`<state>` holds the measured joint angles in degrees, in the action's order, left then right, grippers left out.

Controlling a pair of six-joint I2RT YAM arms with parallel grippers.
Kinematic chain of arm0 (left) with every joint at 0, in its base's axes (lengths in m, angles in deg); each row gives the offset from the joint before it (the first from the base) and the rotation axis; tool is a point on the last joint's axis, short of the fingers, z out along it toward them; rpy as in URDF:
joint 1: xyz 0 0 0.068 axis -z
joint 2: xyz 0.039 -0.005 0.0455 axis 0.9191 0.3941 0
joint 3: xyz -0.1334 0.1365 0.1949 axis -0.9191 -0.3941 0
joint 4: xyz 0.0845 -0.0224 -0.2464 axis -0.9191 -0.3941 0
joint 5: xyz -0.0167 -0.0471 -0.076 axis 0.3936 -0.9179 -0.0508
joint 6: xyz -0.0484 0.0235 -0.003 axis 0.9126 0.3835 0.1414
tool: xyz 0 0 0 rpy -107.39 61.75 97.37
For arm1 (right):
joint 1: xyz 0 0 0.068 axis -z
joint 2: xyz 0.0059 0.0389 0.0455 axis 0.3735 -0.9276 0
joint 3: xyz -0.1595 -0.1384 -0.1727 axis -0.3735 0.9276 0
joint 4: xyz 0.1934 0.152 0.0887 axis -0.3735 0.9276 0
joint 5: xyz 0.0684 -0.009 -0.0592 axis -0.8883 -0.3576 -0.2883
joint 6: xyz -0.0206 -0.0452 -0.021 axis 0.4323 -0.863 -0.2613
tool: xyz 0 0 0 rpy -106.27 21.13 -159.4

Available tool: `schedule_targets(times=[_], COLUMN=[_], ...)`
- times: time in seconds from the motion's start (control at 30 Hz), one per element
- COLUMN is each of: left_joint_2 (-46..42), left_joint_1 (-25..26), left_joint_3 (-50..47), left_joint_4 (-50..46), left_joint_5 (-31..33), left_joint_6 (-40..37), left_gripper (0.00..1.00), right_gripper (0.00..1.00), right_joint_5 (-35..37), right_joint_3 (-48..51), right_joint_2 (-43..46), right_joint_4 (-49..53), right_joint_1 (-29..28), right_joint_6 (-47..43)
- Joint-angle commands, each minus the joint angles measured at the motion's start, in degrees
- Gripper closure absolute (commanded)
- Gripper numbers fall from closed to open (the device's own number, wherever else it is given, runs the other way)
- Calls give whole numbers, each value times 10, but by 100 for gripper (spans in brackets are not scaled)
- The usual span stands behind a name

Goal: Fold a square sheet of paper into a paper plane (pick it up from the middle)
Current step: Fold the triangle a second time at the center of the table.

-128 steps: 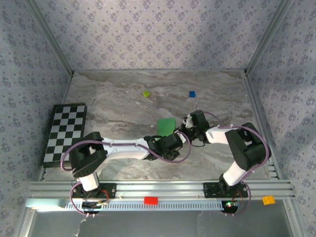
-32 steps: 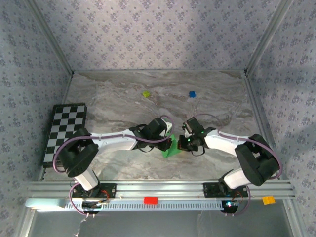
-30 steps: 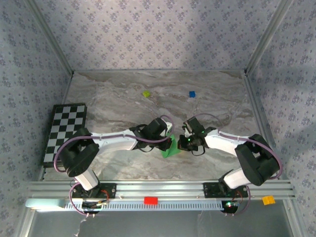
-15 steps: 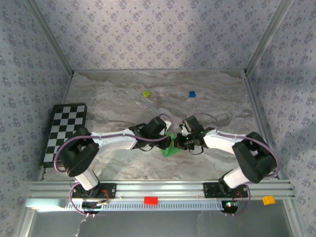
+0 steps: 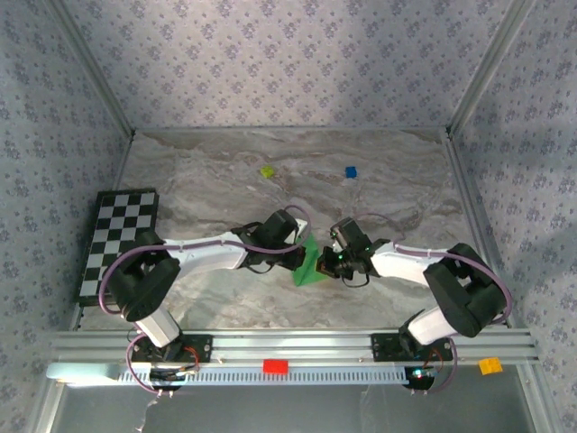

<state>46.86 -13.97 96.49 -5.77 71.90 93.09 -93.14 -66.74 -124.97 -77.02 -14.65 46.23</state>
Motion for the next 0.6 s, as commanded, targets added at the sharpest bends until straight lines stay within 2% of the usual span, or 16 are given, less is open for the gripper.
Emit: schedule_targets(times=[0.0, 0.57], left_joint_2=[16, 45], left_joint_1=[-3, -3], left_joint_3=[17, 41], left_joint_4=[-29, -48], left_joint_5=[-11, 37], left_joint_6=[-21, -36], left_gripper=[100, 100], right_gripper=[98, 98], right_joint_5=[34, 37], right_joint_3=[18, 13], right_joint_2=[-3, -6], right_joint_4=[32, 43], right_joint_1=[-8, -8], right_joint_6=[29, 22])
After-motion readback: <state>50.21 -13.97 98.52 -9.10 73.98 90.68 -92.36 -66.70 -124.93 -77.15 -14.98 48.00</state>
